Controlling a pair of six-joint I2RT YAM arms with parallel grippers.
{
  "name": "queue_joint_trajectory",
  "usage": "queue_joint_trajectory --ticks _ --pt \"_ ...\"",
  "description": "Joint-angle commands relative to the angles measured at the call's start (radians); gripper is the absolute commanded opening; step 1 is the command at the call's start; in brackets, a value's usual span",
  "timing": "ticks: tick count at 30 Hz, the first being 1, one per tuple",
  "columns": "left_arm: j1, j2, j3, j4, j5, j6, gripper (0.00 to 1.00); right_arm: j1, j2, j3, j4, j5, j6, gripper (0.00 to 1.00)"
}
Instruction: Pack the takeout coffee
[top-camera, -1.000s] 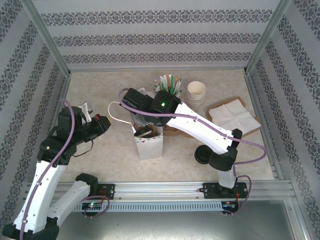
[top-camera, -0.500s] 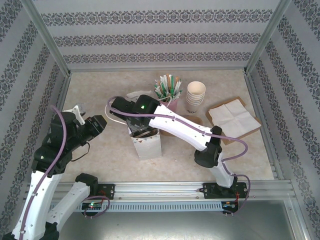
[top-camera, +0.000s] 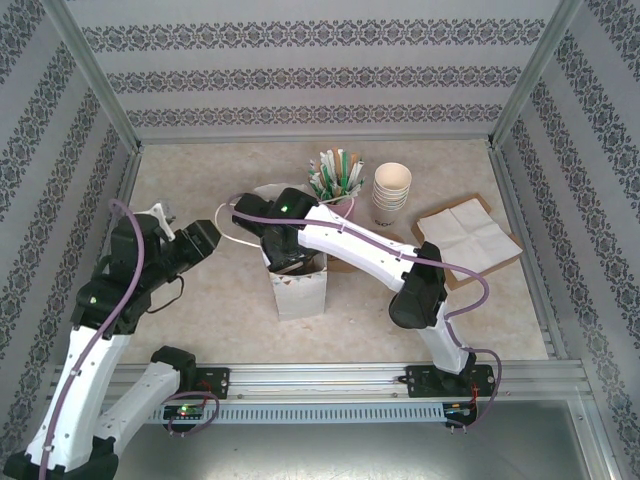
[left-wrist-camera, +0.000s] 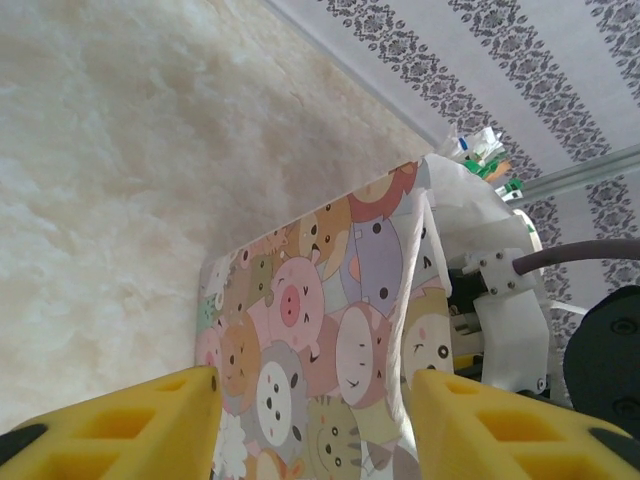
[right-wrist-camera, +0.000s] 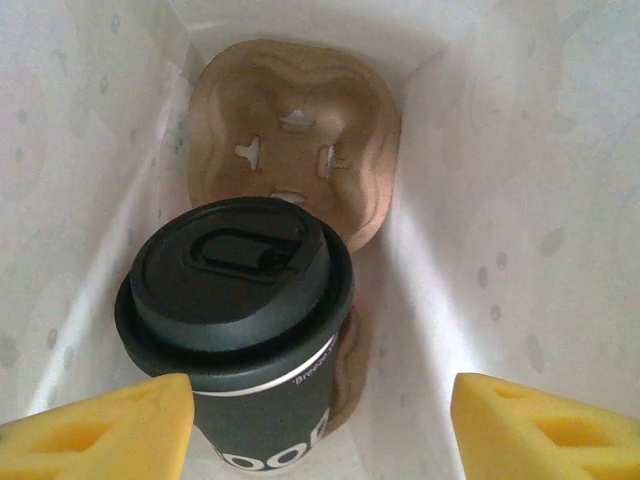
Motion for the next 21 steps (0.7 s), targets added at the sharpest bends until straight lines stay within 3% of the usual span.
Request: queue_joint_trajectory --ticks 1,7,21 --pt "-0.004 0.02 0.025 0.064 -0.034 0.031 0.59 -0.014 -0.019 -0.026 0.036 -0.013 0.031 0.71" --pt "-0.003 0.064 0.028 0.113 -0.043 0.04 0.67 -0.031 -0.012 -0.077 0.091 -0.031 0.039 0.77" --pt "-0.002 0.098 0.046 0.173 -0.061 0.035 0.67 -0.042 0.029 -0.181 0.196 -0.072 0.047 0.89"
